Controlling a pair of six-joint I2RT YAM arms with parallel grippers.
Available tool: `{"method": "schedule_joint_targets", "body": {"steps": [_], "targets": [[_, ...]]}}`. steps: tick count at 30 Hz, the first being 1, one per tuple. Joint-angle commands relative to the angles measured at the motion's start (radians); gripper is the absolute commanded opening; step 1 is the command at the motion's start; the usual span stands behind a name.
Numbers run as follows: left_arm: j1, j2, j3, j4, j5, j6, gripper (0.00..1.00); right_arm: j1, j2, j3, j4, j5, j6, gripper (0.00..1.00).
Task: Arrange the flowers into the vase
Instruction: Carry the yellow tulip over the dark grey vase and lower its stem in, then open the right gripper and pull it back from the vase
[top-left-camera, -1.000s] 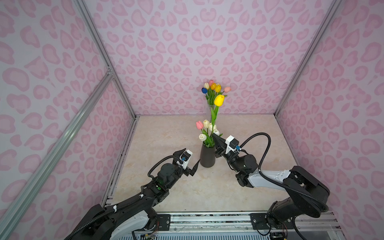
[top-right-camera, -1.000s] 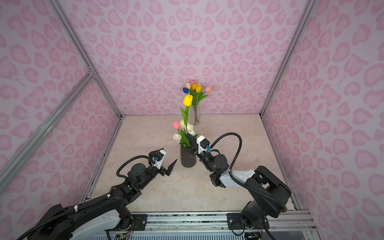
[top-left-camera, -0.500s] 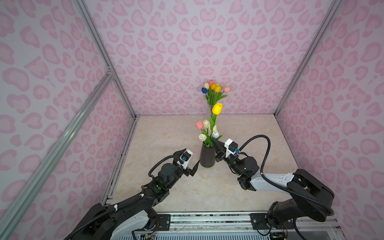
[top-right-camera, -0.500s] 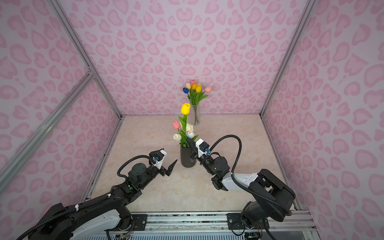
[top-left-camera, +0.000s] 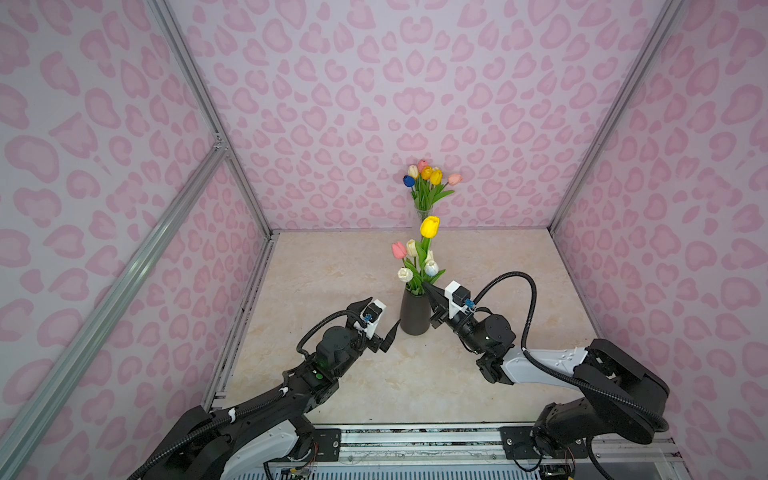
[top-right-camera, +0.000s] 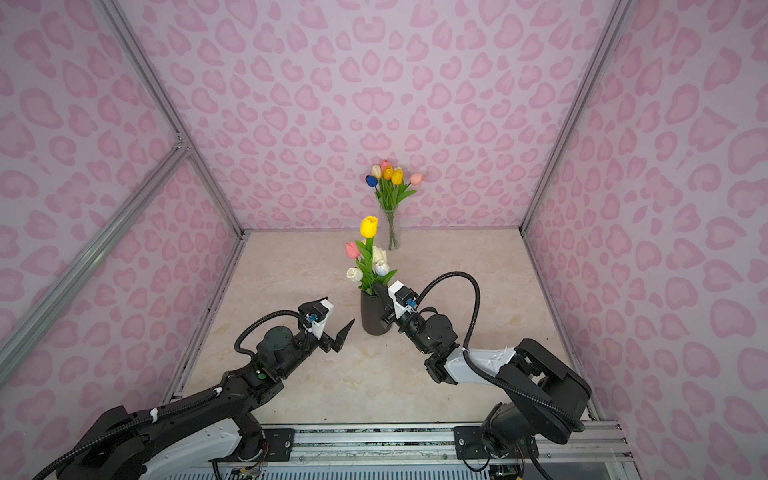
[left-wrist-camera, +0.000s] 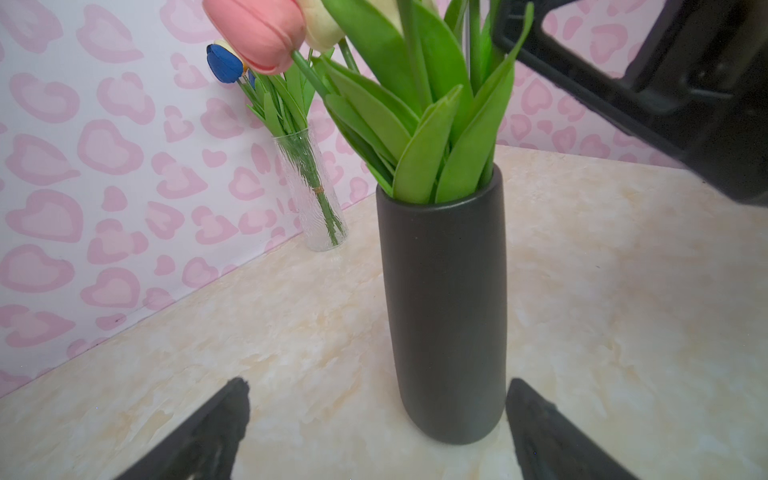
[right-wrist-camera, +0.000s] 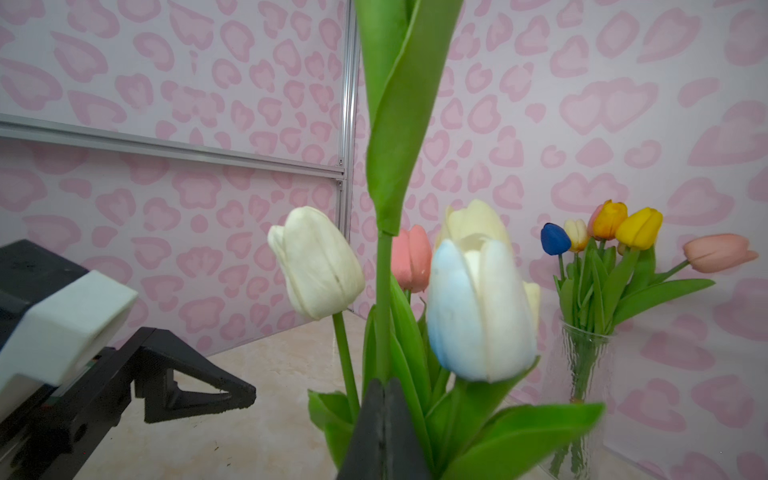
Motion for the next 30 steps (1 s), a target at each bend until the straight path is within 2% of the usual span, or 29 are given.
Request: {"method": "schedule_joint_targets", "body": {"steps": [1, 7, 15, 30], "targets": [[0.000, 0.003, 0.013, 0.035, -0.001, 0.002, 0.97, 0.002, -0.011, -0.007, 0.018, 0.022, -0.018, 0.05], [0.000, 0.008, 0.012, 0.039, -0.001, 0.000, 0.97, 0.005, -0.042, -0.004, -0.022, 0.028, -0.030, 0.10], [0.000, 0.015, 0.016, 0.039, 0.002, -0.001, 0.97, 0.006, -0.062, 0.018, -0.097, 0.017, -0.045, 0.12], [0.000, -0.003, 0.011, 0.033, -0.006, 0.006, 0.97, 0.006, -0.058, 0.010, -0.099, 0.032, -0.051, 0.16]]}}
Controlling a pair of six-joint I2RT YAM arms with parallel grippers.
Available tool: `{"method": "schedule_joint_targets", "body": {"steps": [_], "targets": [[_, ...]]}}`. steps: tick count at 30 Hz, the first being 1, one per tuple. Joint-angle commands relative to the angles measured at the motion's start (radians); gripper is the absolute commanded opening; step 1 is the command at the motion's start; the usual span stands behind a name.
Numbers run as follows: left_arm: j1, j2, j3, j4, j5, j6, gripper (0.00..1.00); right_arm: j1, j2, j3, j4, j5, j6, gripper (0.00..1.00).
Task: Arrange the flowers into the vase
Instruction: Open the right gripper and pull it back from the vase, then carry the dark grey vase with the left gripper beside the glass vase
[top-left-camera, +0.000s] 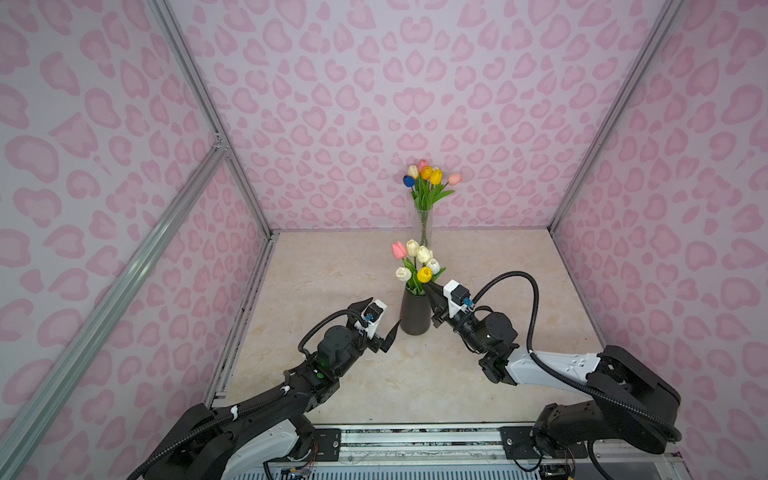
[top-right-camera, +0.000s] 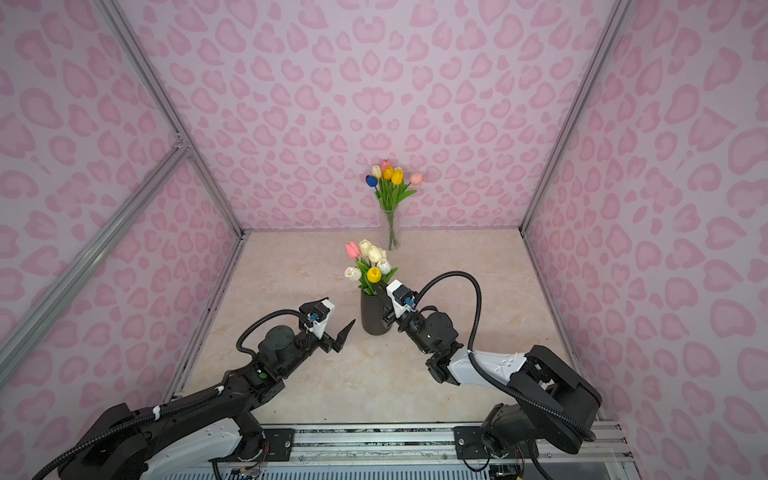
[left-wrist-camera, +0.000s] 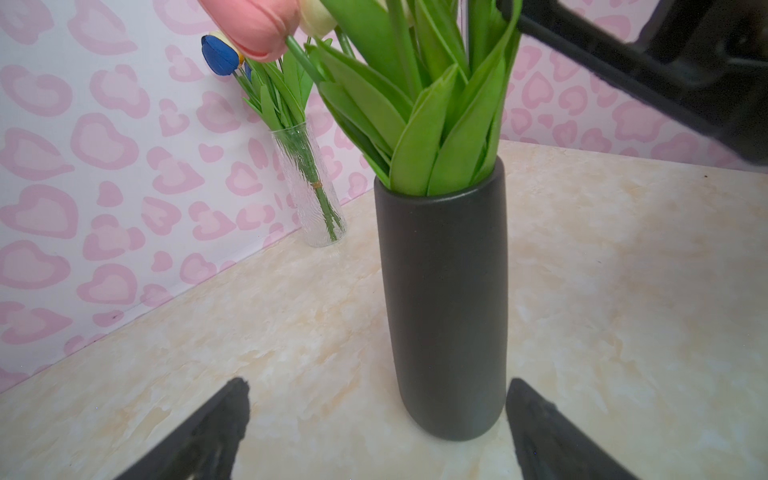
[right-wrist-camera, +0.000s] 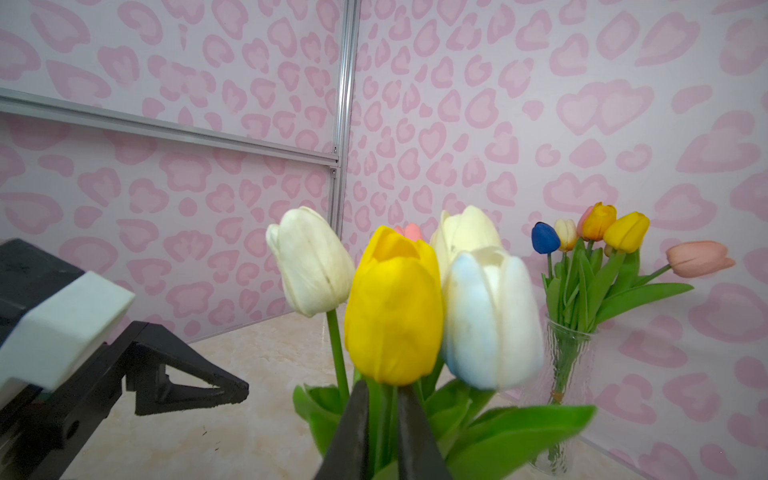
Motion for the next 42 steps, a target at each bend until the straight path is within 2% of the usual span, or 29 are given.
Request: {"method": "schedule_joint_targets", "body": {"steps": [1, 10, 14, 21, 24, 26, 28, 29, 35, 42], "targets": [[0.000, -0.016, 0.007, 0.033, -0.007, 0.007, 0.97, 0.003, 0.001, -0.015, 0.029, 0.019, -0.007, 0.16], [0.000, -0.141, 0.007, 0.020, -0.010, 0.016, 0.97, 0.004, -0.056, -0.070, 0.078, 0.024, -0.042, 0.25], [0.001, -0.142, 0.025, 0.008, -0.070, 0.048, 0.97, 0.001, -0.100, -0.082, 0.025, 0.031, -0.070, 0.27], [0.000, -0.093, 0.037, -0.019, -0.050, 0.042, 0.97, -0.007, -0.179, -0.156, -0.005, 0.134, -0.015, 0.50], [0.003, -0.128, -0.002, 0.033, -0.068, 0.034, 0.97, -0.019, -0.215, -0.189, -0.100, 0.103, 0.022, 0.66], [0.005, -0.128, 0.004, 0.015, -0.019, 0.033, 0.97, -0.020, -0.231, -0.201, -0.153, 0.116, 0.042, 0.69], [0.005, -0.106, 0.012, 0.012, 0.034, 0.018, 0.97, -0.031, -0.227, -0.233, -0.136, 0.136, 0.059, 0.77], [0.005, -0.091, 0.013, 0.027, 0.062, 0.000, 0.97, -0.042, -0.221, -0.245, -0.117, 0.134, 0.061, 0.78], [0.005, 0.085, 0.059, 0.145, 0.239, -0.062, 0.97, -0.088, -0.213, -0.280, -0.048, 0.154, 0.055, 0.79], [0.005, 0.318, 0.152, 0.318, 0.275, -0.106, 0.97, -0.090, -0.237, -0.311, -0.041, 0.152, 0.055, 0.79]]}}
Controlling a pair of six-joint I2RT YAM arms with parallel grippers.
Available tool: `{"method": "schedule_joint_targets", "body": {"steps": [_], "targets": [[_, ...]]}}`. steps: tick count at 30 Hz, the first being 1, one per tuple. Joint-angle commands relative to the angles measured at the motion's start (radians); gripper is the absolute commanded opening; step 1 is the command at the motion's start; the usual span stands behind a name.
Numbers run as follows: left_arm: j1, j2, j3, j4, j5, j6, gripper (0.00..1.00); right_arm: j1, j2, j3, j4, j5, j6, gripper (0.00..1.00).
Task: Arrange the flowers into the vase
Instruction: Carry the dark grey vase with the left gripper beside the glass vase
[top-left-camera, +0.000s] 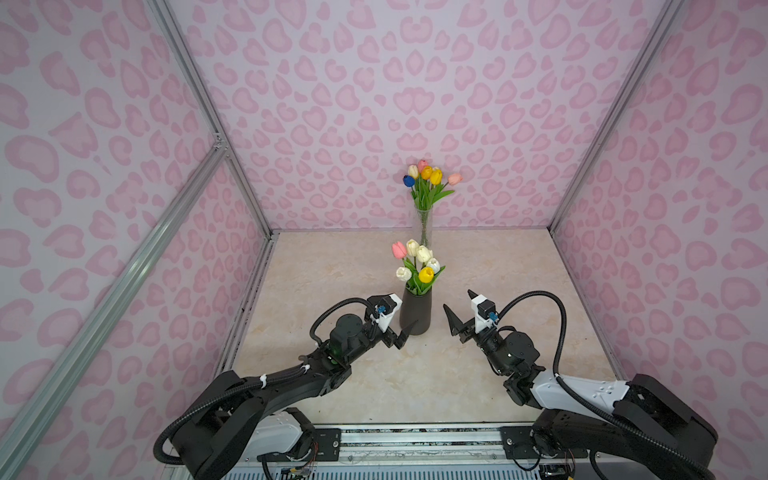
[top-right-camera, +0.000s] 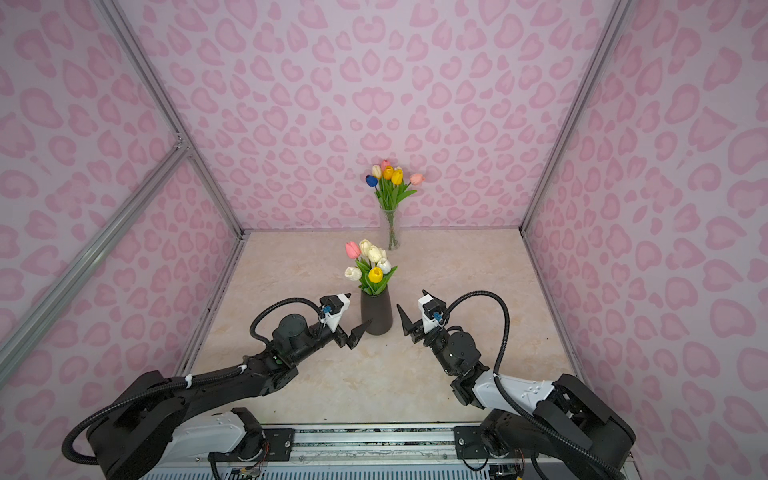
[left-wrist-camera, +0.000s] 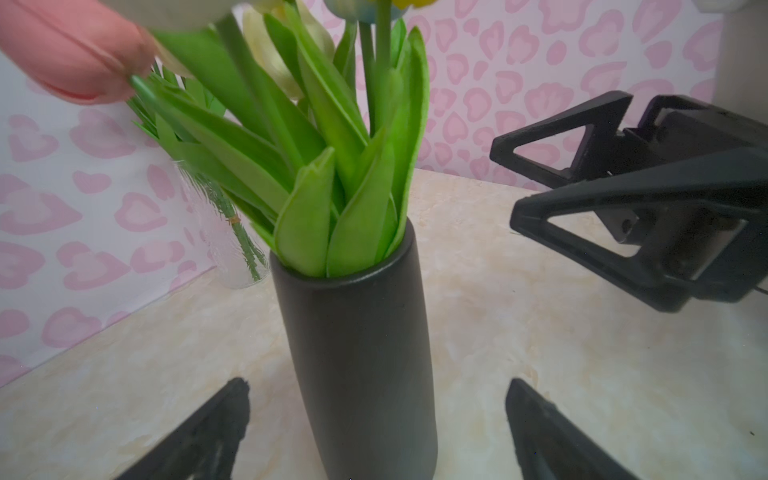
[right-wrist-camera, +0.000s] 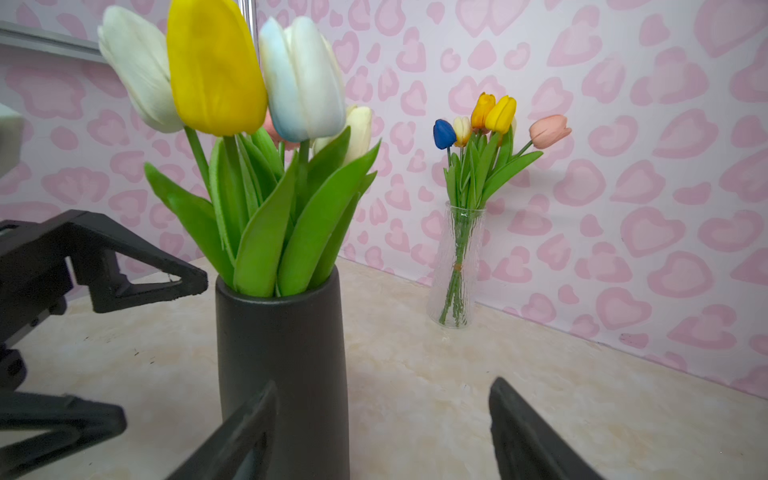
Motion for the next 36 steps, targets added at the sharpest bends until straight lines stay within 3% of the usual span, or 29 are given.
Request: {"method": "schedule_joint_targets", "body": {"steps": [1, 12, 20, 32, 36], "targets": [[0.000, 0.076, 0.040, 0.159, 0.034, -0.034, 0.97, 0.001, -0.020, -0.023, 0.037, 0.009, 0.009, 0.79], [0.000, 0.305, 0.165, 0.252, -0.035, -0.048, 0.98, -0.003, -0.126, -0.053, -0.070, 0.047, -0.013, 0.78], [0.000, 0.388, 0.205, 0.300, -0.074, -0.047, 0.98, -0.012, -0.170, -0.051, -0.123, 0.053, -0.021, 0.77], [0.000, 0.426, 0.224, 0.314, -0.069, -0.012, 0.78, -0.027, -0.186, -0.057, -0.119, 0.057, -0.026, 0.75], [0.000, 0.422, 0.218, 0.322, -0.085, -0.001, 0.60, -0.031, -0.179, -0.037, -0.157, 0.026, -0.032, 0.75]]}}
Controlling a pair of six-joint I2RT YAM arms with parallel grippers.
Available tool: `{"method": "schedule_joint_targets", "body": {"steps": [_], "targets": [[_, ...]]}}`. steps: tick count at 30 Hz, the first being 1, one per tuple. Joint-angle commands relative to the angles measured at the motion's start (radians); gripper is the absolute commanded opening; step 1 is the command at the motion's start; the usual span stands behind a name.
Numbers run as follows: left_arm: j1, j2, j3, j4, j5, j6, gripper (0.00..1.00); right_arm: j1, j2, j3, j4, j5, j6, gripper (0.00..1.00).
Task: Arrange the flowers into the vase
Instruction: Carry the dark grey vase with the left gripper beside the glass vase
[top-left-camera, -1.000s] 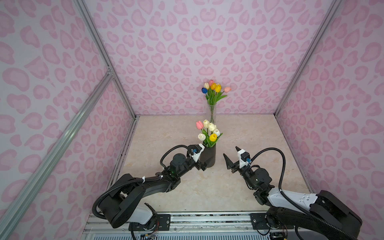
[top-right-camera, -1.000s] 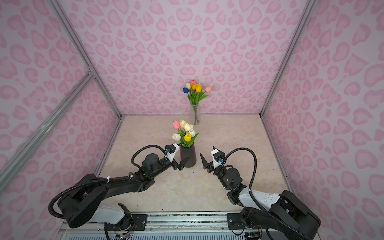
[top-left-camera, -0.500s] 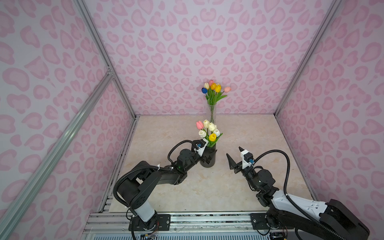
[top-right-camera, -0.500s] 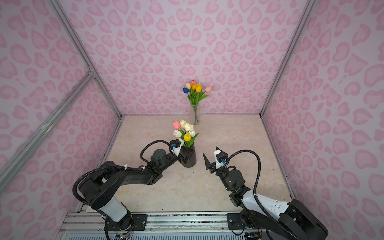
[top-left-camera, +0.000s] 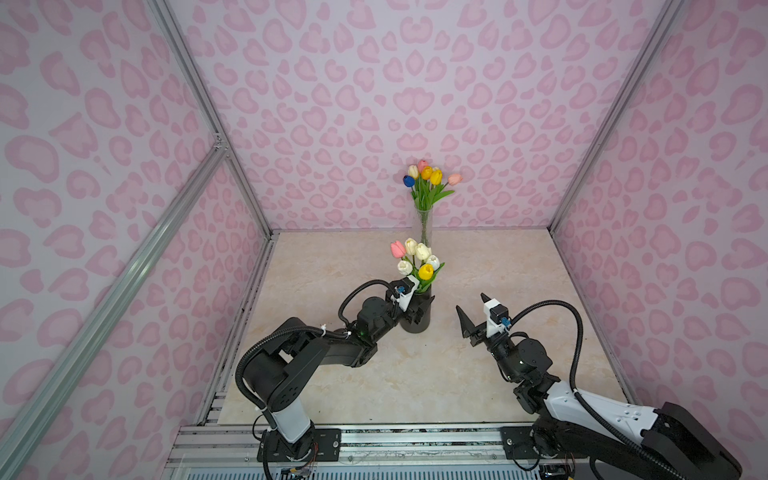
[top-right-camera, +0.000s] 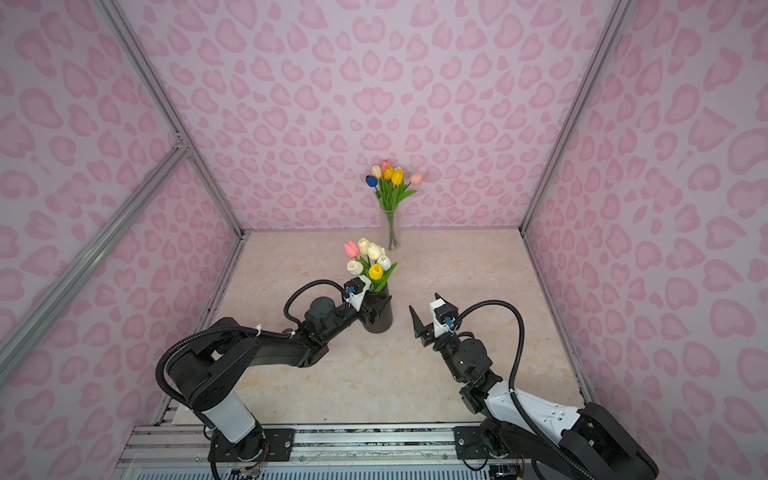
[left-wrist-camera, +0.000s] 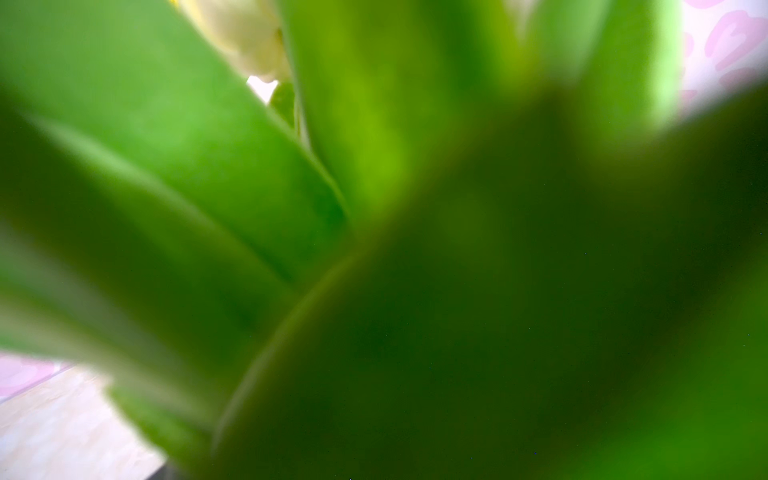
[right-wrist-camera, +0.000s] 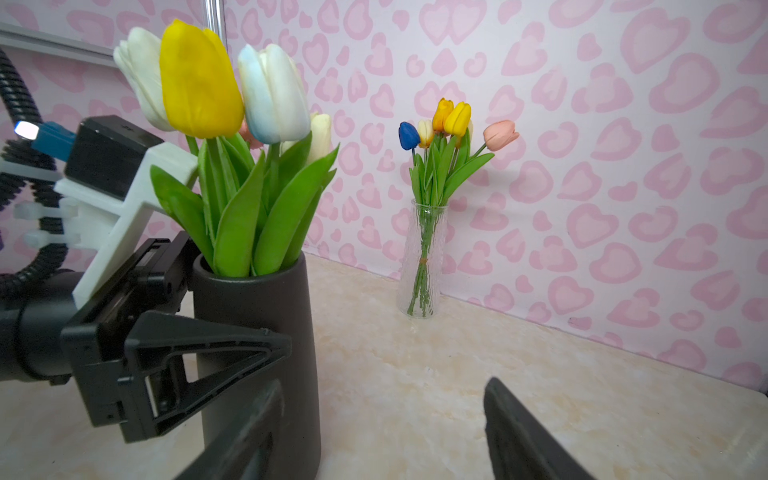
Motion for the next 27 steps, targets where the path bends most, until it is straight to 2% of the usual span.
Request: {"method": "schedule_joint_targets", "body": {"steps": [1, 2, 3, 4, 10, 16, 20, 23, 27], "targets": [[0.001, -0.001, -0.003, 0.047, -0.033, 0.033, 0.58, -0.002, 0.007, 0.013, -0.017, -0.023, -0.011, 0.75], [0.001, -0.003, -0.001, 0.048, -0.032, 0.040, 0.54, -0.002, 0.011, 0.014, -0.015, -0.026, -0.009, 0.75], [0.001, -0.005, -0.002, 0.046, -0.032, 0.047, 0.41, -0.002, 0.016, 0.017, -0.011, -0.028, -0.010, 0.75], [0.001, -0.009, -0.001, 0.046, -0.033, 0.052, 0.32, -0.003, 0.020, 0.020, -0.011, -0.029, -0.010, 0.75], [0.030, -0.050, 0.014, 0.046, -0.021, 0.073, 0.29, -0.003, 0.044, 0.059, 0.005, -0.043, -0.033, 0.75], [0.149, -0.007, 0.128, 0.040, 0.084, 0.064, 0.27, -0.003, 0.097, 0.087, 0.071, -0.044, -0.043, 0.75], [0.244, 0.093, 0.282, 0.040, 0.158, 0.045, 0.26, -0.003, 0.144, 0.079, 0.172, -0.057, -0.043, 0.75], [0.309, 0.201, 0.420, 0.061, 0.206, -0.002, 0.26, -0.003, 0.138, 0.083, 0.161, -0.066, -0.040, 0.75], [0.369, 0.337, 0.600, 0.033, 0.217, -0.030, 0.28, -0.001, 0.088, 0.076, 0.126, -0.064, -0.038, 0.75]]}}
